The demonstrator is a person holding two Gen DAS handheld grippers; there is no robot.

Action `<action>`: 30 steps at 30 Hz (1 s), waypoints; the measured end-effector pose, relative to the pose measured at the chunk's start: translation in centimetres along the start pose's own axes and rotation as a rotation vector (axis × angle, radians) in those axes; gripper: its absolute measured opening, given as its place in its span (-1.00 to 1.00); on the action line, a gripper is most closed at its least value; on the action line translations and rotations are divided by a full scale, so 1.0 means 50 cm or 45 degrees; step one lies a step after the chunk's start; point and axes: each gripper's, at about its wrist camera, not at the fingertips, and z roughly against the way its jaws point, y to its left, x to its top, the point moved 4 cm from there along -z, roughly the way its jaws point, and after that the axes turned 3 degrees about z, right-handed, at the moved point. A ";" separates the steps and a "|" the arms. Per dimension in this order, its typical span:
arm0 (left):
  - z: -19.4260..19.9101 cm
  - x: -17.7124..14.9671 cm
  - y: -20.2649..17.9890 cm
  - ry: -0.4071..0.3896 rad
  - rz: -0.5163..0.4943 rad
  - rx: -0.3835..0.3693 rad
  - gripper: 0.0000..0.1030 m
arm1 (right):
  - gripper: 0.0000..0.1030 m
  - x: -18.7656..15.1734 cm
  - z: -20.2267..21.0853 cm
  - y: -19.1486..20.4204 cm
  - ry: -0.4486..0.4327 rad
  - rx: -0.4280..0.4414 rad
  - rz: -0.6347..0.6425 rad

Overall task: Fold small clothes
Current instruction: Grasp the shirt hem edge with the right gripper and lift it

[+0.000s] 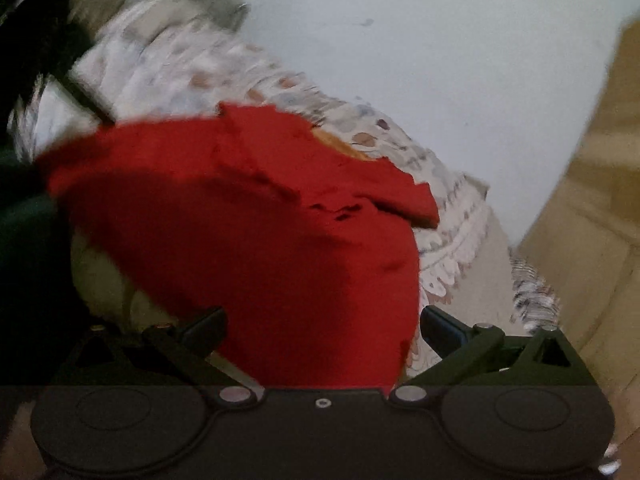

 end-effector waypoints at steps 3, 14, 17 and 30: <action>0.004 -0.001 0.001 0.003 -0.005 -0.010 0.99 | 0.99 -0.010 -0.017 0.032 0.036 -0.008 0.076; 0.043 -0.001 0.000 -0.042 -0.008 -0.056 0.99 | 0.46 -0.057 -0.038 0.060 0.102 -0.249 0.467; 0.055 -0.006 -0.022 -0.068 -0.031 -0.129 0.99 | -0.14 -0.060 -0.028 0.062 0.092 -0.201 0.538; 0.094 -0.065 -0.196 -0.194 -0.434 -0.307 0.99 | -0.91 0.098 0.020 -0.062 0.097 0.142 0.248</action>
